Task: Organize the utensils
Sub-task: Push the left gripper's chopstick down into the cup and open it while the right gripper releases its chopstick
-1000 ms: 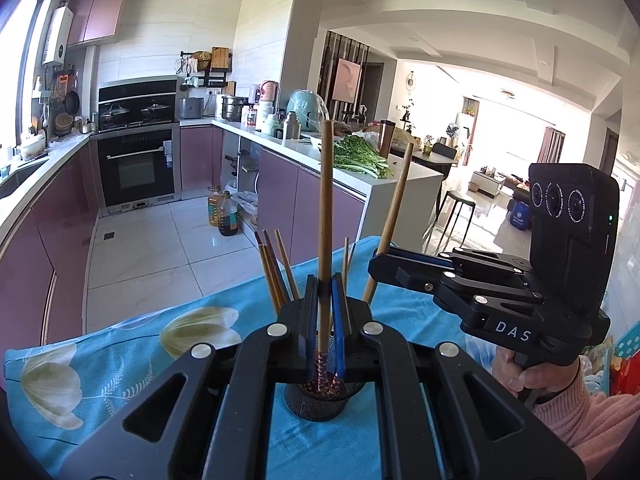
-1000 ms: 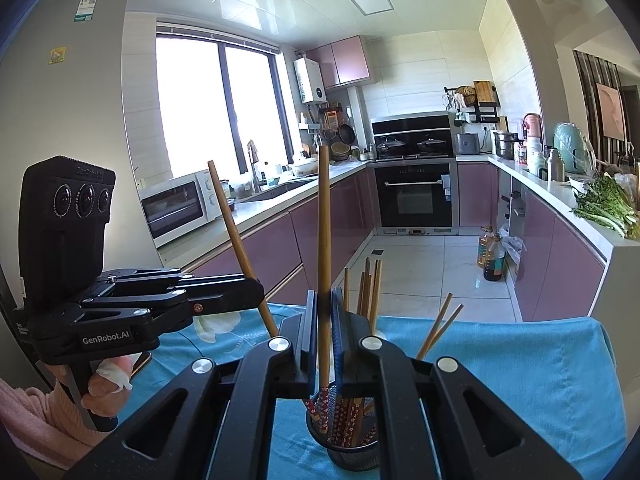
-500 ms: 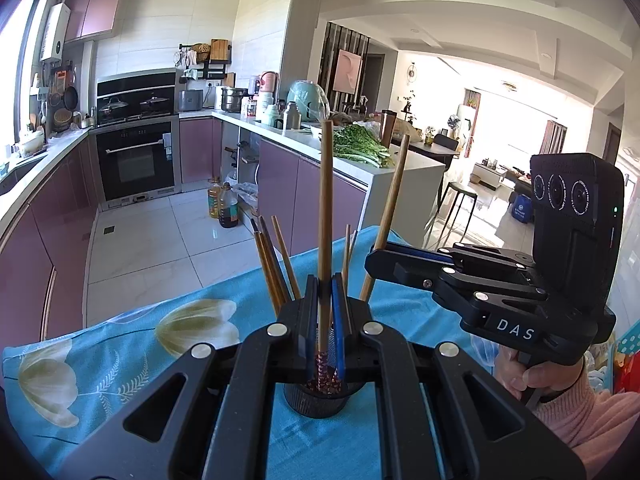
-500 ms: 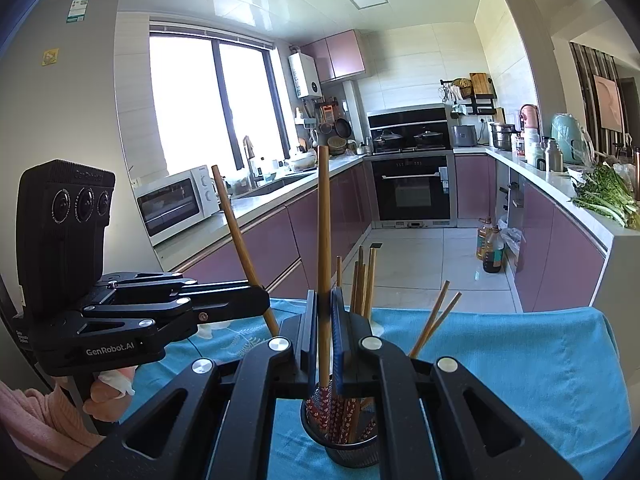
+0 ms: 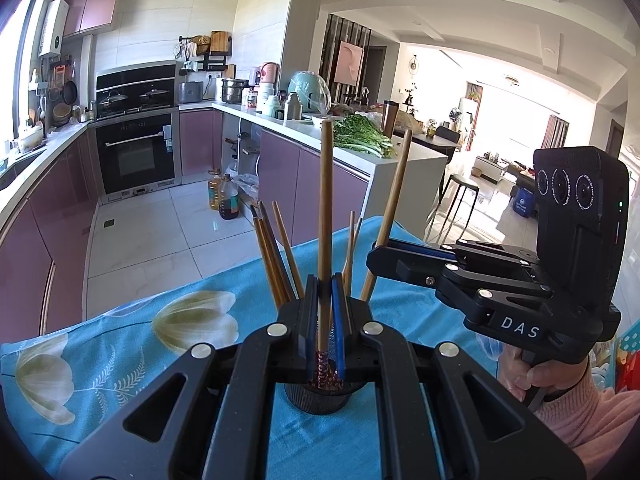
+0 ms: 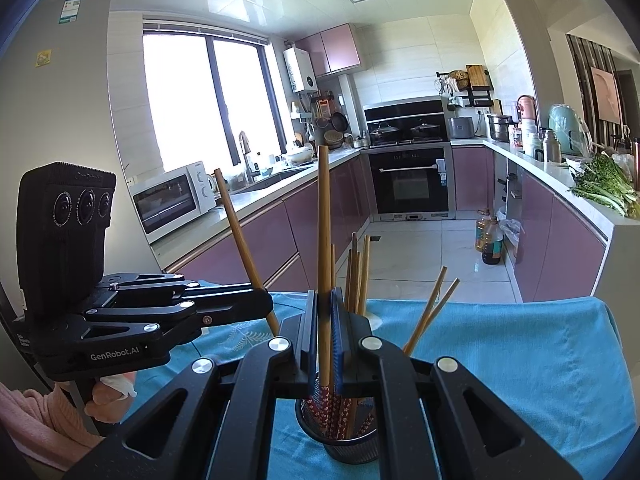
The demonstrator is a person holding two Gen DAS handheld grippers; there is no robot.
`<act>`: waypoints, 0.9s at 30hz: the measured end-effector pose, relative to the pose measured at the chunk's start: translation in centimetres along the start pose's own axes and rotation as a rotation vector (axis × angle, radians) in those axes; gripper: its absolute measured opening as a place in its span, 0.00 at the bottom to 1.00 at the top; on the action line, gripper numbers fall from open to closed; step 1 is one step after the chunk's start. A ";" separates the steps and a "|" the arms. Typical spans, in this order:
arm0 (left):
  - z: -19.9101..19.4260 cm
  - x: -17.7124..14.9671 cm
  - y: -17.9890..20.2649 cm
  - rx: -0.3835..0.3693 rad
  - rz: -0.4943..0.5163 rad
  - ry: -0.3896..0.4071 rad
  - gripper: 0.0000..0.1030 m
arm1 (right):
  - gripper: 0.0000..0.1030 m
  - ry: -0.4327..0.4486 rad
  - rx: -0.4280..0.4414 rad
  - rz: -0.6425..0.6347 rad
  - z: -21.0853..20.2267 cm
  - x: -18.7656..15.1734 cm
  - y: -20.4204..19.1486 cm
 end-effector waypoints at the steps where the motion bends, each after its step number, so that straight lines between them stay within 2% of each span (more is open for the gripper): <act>1: 0.0 -0.1 0.1 0.000 0.001 -0.002 0.07 | 0.06 -0.003 0.000 0.002 0.0 -0.1 0.1; 27: 1.8 -2.6 -0.1 -0.018 0.022 -0.104 0.07 | 0.06 -0.078 -0.005 0.032 1.4 -2.2 1.4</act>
Point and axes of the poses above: each gripper's, at about its wrist camera, not at the fingertips, and z roughly the way its jaws point, y to its right, x to its top, the point moved 5 cm from there along z, roughly the way its jaws point, and after that the axes turned 12 degrees about y, right-handed, at the moved point
